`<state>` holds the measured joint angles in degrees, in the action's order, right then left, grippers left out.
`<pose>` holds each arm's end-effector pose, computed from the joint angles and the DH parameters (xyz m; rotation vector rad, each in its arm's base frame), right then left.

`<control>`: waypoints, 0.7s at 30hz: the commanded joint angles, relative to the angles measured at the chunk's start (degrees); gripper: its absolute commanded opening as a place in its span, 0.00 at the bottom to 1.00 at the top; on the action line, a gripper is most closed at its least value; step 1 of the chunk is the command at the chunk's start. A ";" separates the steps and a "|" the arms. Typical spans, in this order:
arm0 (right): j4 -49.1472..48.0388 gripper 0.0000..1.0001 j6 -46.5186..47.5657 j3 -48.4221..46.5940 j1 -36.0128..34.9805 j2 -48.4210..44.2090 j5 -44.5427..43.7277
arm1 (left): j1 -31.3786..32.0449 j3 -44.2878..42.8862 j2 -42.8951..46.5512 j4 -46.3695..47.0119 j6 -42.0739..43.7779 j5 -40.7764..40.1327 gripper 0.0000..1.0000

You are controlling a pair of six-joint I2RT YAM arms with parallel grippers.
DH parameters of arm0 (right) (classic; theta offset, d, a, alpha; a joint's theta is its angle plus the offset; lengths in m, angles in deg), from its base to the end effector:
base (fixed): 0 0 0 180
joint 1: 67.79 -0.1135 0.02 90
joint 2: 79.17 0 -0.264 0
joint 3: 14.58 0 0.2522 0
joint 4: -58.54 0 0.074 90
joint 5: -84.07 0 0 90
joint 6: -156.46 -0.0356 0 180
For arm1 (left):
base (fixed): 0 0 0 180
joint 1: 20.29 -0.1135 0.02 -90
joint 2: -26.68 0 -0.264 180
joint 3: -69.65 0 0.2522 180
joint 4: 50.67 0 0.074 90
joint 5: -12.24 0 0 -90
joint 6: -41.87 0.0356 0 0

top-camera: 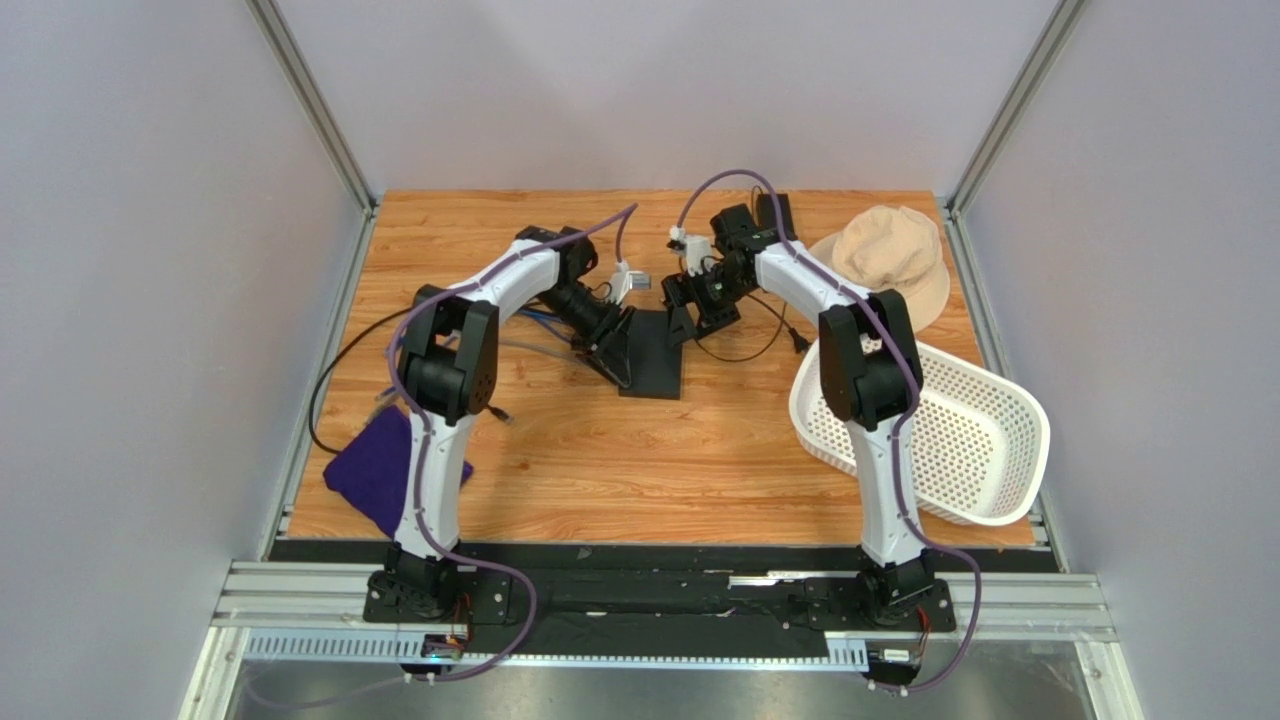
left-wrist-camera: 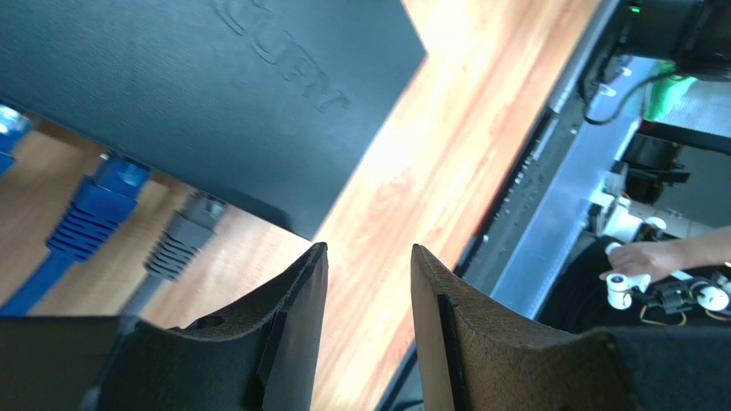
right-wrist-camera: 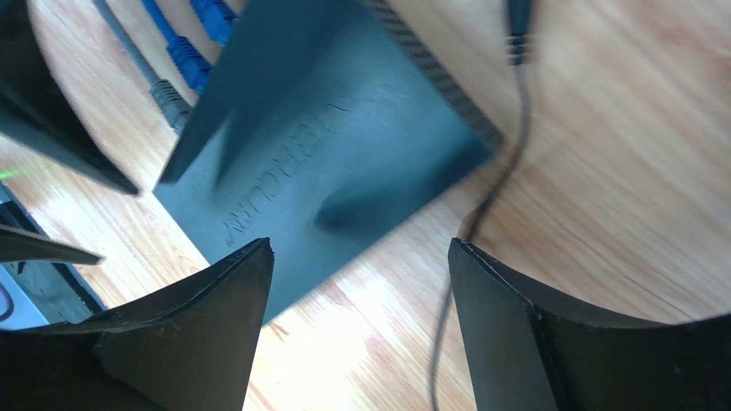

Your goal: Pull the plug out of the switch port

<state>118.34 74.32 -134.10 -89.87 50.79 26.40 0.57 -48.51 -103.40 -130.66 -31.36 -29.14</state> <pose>0.4309 0.1954 0.1722 -0.8445 2.6207 0.8502 0.3956 -0.1793 0.1659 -0.8861 -2.6661 1.2666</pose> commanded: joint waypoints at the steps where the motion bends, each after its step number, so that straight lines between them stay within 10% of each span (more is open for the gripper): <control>1: -0.78 0.78 2.25 -1.46 -0.32 -5.23 0.79 | -2.31 -1.95 2.10 -6.62 4.50 4.28 0.49; 21: 8.10 0.82 -1.61 -13.17 -7.80 -1.54 -21.35 | -11.63 4.73 10.29 17.63 -13.96 -15.73 0.52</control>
<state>122.64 74.62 -145.85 -96.76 47.27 9.29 -11.30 -41.82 -92.50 -115.84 -43.16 -37.95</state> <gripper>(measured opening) 0.810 0.518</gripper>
